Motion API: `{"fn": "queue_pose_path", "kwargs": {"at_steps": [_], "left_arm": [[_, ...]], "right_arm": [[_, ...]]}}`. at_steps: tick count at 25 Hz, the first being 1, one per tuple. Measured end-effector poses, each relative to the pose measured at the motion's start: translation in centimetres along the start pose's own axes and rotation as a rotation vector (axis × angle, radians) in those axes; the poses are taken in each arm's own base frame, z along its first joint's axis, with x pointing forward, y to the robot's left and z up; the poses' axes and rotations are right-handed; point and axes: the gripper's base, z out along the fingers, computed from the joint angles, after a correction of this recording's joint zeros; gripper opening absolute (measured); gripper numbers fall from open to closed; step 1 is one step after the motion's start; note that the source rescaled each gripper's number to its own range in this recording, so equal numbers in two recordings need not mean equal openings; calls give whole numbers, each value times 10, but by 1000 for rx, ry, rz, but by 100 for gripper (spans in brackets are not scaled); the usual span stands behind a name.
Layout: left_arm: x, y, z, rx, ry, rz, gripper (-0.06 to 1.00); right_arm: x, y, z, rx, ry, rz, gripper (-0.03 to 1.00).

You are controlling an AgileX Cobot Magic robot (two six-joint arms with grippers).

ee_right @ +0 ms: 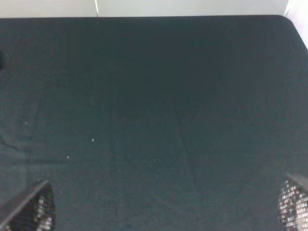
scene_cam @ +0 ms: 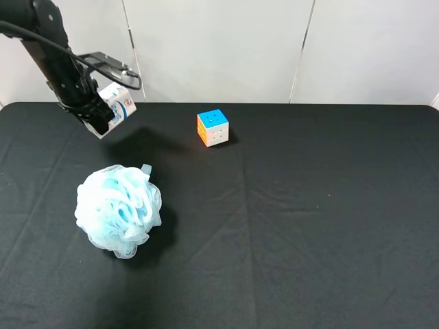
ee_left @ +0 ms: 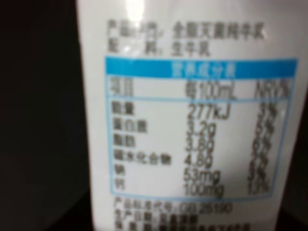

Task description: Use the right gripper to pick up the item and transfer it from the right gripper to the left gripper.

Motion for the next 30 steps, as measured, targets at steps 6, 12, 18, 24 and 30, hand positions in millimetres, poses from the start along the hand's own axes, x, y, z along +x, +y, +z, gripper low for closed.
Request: {"fn": "queue_pose_path", "kwargs": {"at_steps": [6,12,18,24,30], "left_arm": [[-6,-6,18,21,-15,117,0],[-14,-11,19,27,-83,220,0],[-12,-14,19,68,-74,308,13],[-13,-14,18,63,-76,312,93],[-14,-14,18,60,-85,309,99]], "right_arm": [[0,0,0,-1,0,1,98],[0,0,0,-1,0,1,98],[0,0,0,-1,0,1,98],[0,0,0,-1,0,1,98],[0,0,0,-1,0,1,98]]}}
